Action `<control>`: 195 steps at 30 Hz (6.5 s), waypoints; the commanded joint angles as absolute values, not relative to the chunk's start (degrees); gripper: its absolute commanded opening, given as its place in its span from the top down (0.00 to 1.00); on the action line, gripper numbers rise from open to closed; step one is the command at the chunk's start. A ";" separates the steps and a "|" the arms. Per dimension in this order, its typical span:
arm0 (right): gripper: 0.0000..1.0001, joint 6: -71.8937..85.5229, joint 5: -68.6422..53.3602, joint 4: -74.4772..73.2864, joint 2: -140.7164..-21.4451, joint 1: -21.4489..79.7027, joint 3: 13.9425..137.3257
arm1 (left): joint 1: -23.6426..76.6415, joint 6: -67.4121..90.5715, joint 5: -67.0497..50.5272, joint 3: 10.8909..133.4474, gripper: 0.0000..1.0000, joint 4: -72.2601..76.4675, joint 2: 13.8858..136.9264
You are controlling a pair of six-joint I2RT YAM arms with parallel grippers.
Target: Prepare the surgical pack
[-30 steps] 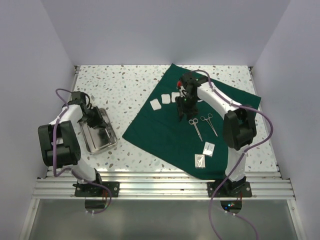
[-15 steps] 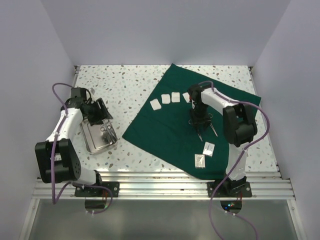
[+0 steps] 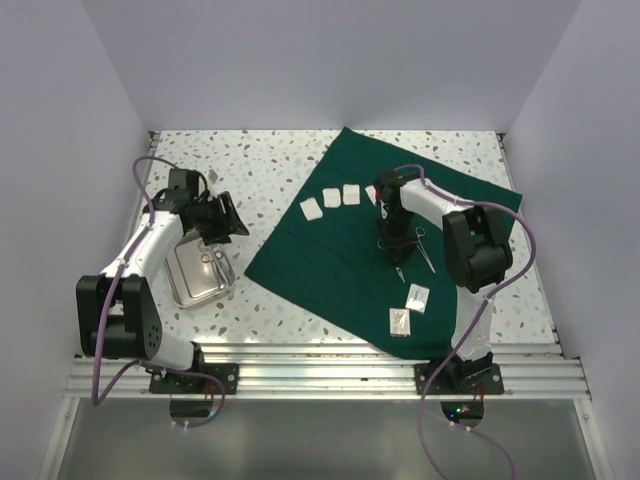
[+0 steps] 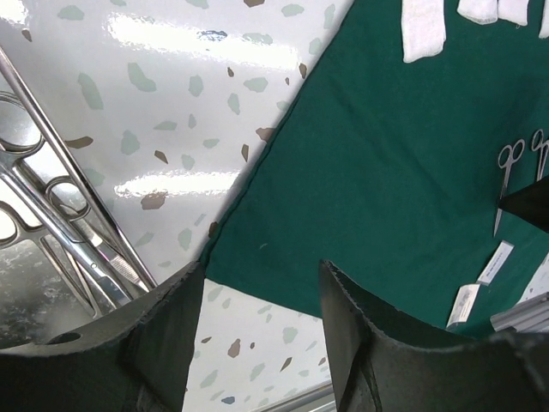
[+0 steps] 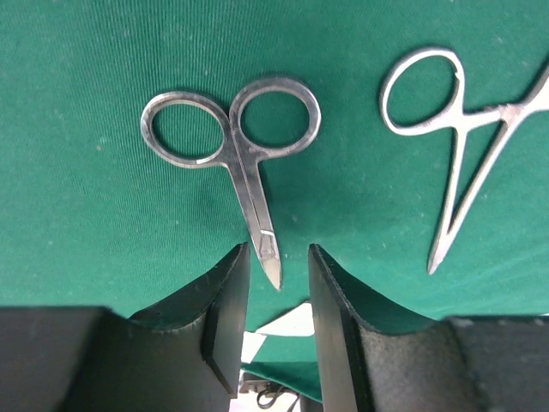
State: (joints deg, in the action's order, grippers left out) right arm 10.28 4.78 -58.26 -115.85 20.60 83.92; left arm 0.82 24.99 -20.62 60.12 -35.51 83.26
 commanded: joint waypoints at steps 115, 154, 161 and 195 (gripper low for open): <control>0.53 11.78 6.59 -63.72 -114.52 14.68 95.98 | -12.05 19.07 -8.35 60.03 0.46 -39.99 86.05; 0.82 7.12 8.53 -53.53 -119.27 10.11 83.23 | -1.41 21.62 -16.79 65.74 0.49 -38.50 87.19; 1.00 7.73 6.68 -53.53 -116.99 10.02 83.14 | -0.97 21.71 -17.14 65.57 0.48 -38.58 86.75; 1.00 18.72 -10.63 -57.92 -110.21 36.47 100.63 | 19.16 53.52 -49.40 59.06 0.43 7.91 100.11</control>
